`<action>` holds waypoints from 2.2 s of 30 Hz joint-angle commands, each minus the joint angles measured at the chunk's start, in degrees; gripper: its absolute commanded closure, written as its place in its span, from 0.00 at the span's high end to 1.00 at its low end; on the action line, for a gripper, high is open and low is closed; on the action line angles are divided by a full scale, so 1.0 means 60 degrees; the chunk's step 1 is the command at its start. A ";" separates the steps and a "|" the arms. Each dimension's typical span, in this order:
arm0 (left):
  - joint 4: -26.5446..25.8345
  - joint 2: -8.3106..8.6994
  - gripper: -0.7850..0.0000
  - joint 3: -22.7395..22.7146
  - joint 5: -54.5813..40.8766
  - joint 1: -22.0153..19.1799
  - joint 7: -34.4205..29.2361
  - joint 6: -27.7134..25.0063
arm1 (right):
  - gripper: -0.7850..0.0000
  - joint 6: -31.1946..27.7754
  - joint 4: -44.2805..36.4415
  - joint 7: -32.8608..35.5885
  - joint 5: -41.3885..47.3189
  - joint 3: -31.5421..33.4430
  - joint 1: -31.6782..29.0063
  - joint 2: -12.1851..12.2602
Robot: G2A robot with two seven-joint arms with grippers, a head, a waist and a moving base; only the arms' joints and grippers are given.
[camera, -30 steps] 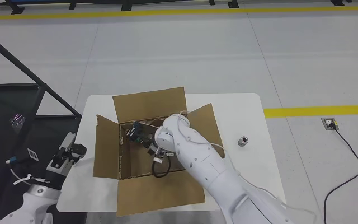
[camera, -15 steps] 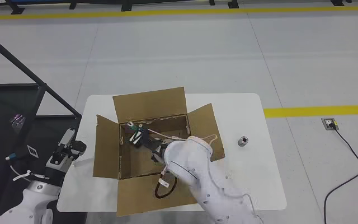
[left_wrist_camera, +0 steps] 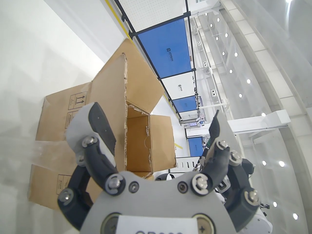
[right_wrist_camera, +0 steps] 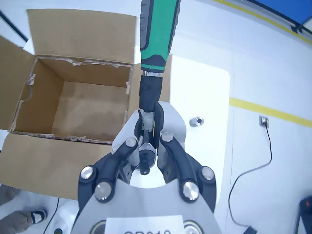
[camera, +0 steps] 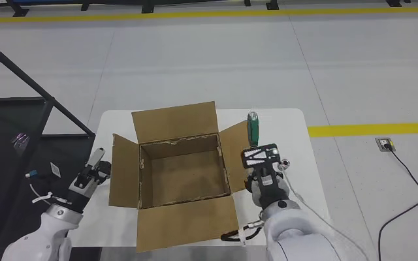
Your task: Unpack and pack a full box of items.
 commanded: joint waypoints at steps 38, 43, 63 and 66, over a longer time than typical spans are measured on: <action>0.0023 0.0045 1.00 -0.0380 -0.0110 0.0250 0.0586 0.0042 | 0.09 -0.0070 1.0810 -0.0773 0.3558 0.6864 0.4224 0.0848; -0.0005 0.0044 1.00 -0.0352 -0.0107 0.0238 0.0650 0.0067 | 0.47 -0.0134 1.1045 -0.0941 0.3845 0.6889 0.4265 0.0920; 0.0213 0.0001 1.00 -0.0780 0.4060 0.2086 0.2347 -0.4561 | 1.00 -0.1704 0.3632 -0.3303 0.8639 0.6298 0.0506 0.0859; 0.0333 -0.0053 1.00 -0.0857 0.5126 0.2440 0.3210 -0.5167 | 1.00 -0.1739 0.3183 -0.3286 0.8569 0.5832 0.0525 0.0891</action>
